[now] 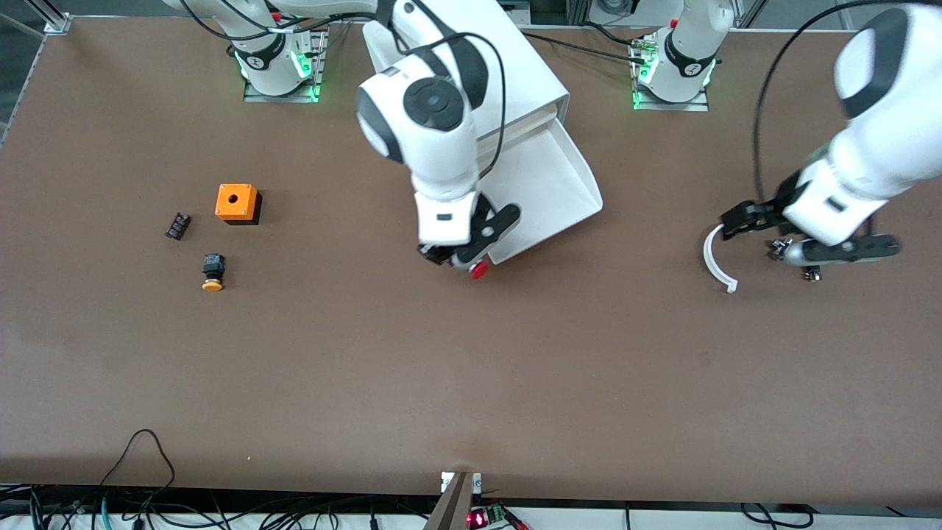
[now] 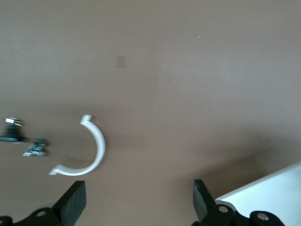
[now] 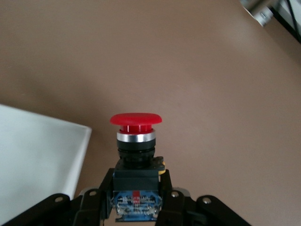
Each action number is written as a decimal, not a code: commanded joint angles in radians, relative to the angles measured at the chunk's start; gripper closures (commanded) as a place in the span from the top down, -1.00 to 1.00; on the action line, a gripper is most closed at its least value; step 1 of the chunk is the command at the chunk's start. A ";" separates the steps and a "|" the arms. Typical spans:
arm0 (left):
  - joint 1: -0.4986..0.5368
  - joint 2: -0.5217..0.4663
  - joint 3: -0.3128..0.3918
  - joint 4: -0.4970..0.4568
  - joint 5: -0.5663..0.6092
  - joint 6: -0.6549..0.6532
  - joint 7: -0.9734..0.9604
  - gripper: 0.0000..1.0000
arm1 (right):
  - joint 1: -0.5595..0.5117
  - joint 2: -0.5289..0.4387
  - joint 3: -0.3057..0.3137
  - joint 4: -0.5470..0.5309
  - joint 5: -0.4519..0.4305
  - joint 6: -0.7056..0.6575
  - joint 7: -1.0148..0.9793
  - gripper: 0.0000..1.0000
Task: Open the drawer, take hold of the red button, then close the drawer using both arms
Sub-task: 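Lift the red button out with the right gripper while the left gripper reaches the drawer, then push the drawer shut with the left gripper while the right gripper carries the button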
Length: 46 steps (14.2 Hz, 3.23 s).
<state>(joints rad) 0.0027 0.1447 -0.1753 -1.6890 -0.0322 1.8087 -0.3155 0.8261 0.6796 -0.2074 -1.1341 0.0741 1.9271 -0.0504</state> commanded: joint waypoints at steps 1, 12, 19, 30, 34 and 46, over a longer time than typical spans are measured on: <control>-0.035 0.039 -0.026 -0.063 0.035 0.110 -0.152 1.00 | -0.066 -0.098 -0.009 -0.155 0.027 -0.011 0.139 -0.42; -0.268 0.208 -0.029 -0.281 0.043 0.612 -0.664 1.00 | -0.257 -0.161 -0.038 -0.571 -0.048 0.127 0.322 -0.41; -0.325 0.161 -0.087 -0.396 0.041 0.618 -0.778 1.00 | -0.383 -0.252 -0.036 -0.869 -0.054 0.433 0.273 -0.41; -0.340 0.122 -0.309 -0.478 0.028 0.606 -0.820 1.00 | -0.389 -0.261 -0.036 -1.009 -0.048 0.630 0.259 1.00; -0.337 0.122 -0.329 -0.480 0.026 0.598 -0.804 1.00 | -0.390 -0.299 -0.032 -0.977 -0.048 0.587 0.320 1.00; -0.165 -0.019 -0.080 -0.368 0.041 0.618 -0.514 1.00 | -0.426 -0.313 -0.030 -0.370 -0.040 -0.119 0.339 1.00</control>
<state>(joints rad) -0.1855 0.1743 -0.3053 -2.0568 -0.0224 2.4370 -0.9628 0.4401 0.3542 -0.2520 -1.6342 0.0361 1.9389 0.2752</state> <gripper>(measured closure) 0.000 0.000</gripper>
